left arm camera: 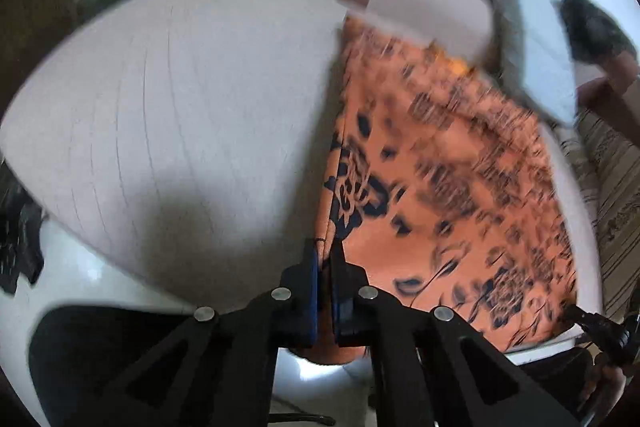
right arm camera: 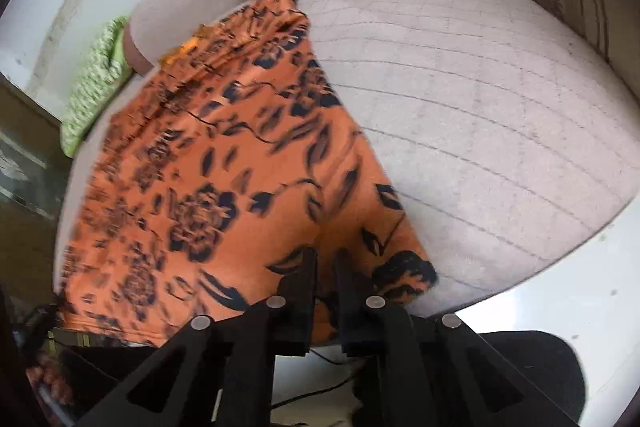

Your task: Fold small clothes

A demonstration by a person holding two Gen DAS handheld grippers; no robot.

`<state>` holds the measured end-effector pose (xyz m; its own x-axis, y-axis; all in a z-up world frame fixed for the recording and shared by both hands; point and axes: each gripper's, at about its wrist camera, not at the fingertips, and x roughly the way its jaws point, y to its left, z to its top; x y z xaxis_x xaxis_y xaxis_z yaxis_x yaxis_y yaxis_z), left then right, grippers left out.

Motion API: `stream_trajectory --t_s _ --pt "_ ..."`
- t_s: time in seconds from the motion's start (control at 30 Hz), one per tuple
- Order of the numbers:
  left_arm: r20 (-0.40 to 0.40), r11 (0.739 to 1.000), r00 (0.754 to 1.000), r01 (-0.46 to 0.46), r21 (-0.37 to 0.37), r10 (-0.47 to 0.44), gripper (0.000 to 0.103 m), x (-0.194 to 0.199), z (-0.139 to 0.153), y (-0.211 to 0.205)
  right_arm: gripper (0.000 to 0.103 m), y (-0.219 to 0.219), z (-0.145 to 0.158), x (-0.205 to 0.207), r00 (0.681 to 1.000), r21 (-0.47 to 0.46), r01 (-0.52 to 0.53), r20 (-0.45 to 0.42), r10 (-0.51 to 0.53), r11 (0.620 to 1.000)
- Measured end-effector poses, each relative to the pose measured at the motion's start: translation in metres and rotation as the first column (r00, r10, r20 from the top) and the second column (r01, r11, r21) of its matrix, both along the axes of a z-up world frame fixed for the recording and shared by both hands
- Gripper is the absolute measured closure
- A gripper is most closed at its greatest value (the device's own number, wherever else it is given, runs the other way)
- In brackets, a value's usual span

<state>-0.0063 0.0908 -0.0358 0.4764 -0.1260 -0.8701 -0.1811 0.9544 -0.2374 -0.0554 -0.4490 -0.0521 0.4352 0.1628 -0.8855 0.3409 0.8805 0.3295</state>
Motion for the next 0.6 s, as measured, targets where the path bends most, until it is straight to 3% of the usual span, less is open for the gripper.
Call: stream_trajectory --t_s 0.07,0.1,0.13,0.17,0.2,0.23,0.37,0.4,0.47,0.6 --pt "-0.117 0.998 0.992 -0.058 -0.038 0.053 0.097 0.01 -0.038 0.016 0.09 -0.005 -0.006 -0.003 1.0 0.043 0.017 -0.012 -0.017 0.999" --pt "-0.097 0.994 0.993 -0.08 -0.08 0.072 0.097 0.009 -0.04 0.024 0.089 -0.005 -0.002 -0.005 1.0 0.051 0.023 0.005 -0.023 0.998" --pt "-0.09 0.993 0.993 -0.081 -0.081 0.074 0.097 0.009 -0.036 0.025 0.08 -0.004 0.001 -0.007 1.0 0.054 0.014 0.017 -0.015 0.998" --pt "-0.075 0.995 0.995 -0.076 -0.065 0.071 0.096 0.01 -0.03 0.023 0.07 -0.003 0.003 -0.009 1.0 0.057 0.005 0.024 -0.007 0.998" --pt "-0.062 0.997 0.996 -0.062 -0.049 0.059 0.096 0.011 -0.027 0.021 0.036 -0.002 0.006 -0.013 0.999 0.06 -0.003 0.045 0.001 0.998" --pt "-0.062 0.998 0.997 -0.051 -0.044 0.048 0.096 0.011 -0.026 0.022 0.025 -0.002 0.009 -0.017 0.998 0.048 -0.001 0.068 -0.002 0.999" --pt "-0.076 0.992 0.994 -0.087 -0.097 0.08 0.075 0.009 -0.031 0.028 0.025 -0.013 0.024 -0.031 0.989 0.069 0.041 0.142 -0.051 0.997" --pt "-0.078 0.989 0.994 -0.086 -0.117 0.078 0.072 0.008 -0.031 0.03 0.025 -0.017 0.026 -0.033 0.987 0.068 0.055 0.147 -0.065 0.996" --pt "-0.08 0.989 0.994 -0.078 -0.125 0.069 0.056 0.007 -0.028 0.031 0.025 -0.026 0.026 -0.026 0.987 0.061 0.087 0.127 -0.095 0.994" --pt "-0.021 0.991 0.999 -0.051 -0.124 0.048 0.05 0.006 -0.016 0.022 0.025 -0.035 0.022 -0.016 0.988 0.004 0.112 0.11 -0.112 0.994"
